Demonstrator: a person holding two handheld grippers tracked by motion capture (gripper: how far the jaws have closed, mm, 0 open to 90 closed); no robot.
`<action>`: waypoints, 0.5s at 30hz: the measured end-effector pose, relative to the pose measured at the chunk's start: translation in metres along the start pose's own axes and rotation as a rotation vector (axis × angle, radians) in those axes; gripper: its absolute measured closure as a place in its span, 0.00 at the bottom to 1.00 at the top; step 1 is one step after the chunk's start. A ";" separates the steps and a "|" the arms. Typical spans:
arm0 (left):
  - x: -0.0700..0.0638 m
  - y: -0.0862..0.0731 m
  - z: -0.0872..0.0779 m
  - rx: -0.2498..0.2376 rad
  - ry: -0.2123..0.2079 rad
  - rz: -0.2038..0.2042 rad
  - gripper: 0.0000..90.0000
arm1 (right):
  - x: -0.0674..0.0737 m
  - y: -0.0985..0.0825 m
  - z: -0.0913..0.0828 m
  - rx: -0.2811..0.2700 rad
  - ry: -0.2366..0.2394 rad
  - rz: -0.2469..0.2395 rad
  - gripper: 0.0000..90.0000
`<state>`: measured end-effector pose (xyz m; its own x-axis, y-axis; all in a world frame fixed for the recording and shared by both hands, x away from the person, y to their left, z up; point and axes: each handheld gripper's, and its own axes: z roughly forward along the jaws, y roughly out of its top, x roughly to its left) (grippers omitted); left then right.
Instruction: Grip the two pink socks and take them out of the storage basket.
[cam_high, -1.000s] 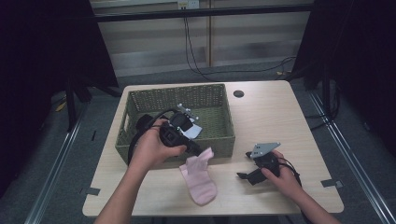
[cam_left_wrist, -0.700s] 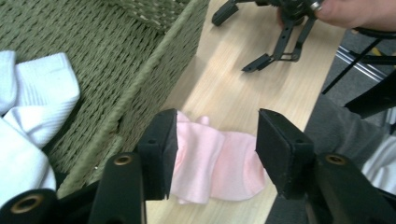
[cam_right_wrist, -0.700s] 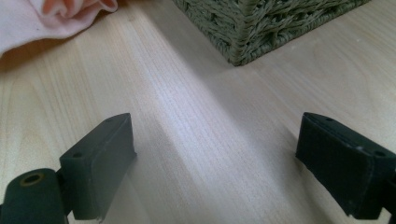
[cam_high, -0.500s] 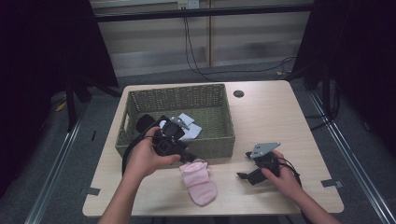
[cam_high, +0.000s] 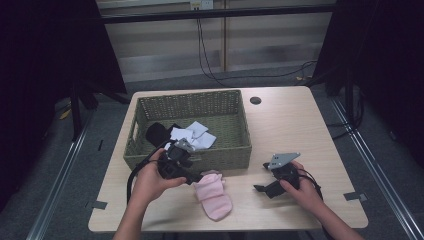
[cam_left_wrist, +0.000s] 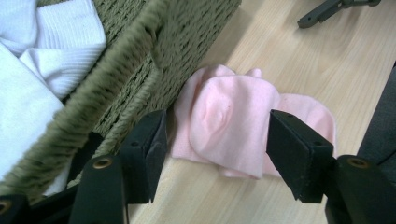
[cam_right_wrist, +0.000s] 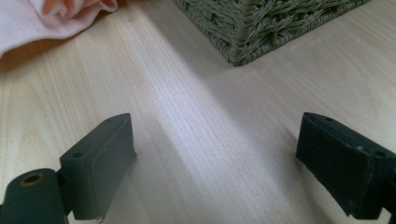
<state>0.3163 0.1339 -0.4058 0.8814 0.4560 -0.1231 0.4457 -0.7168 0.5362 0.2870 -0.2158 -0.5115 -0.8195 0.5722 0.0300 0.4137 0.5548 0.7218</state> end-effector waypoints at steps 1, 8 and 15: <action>0.001 -0.003 0.002 0.007 -0.004 0.001 0.42 | 0.000 0.000 0.000 0.000 0.000 0.000 0.12; 0.008 -0.029 0.017 -0.015 -0.004 -0.036 0.40 | 0.000 0.000 0.000 0.000 0.000 0.000 0.12; 0.013 -0.053 0.026 -0.020 0.012 -0.051 0.40 | 0.000 0.000 0.000 -0.001 -0.001 0.001 0.12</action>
<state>0.3083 0.1641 -0.4574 0.8556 0.4982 -0.1404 0.4866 -0.6819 0.5460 0.2871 -0.2158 -0.5115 -0.8188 0.5732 0.0304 0.4144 0.5536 0.7224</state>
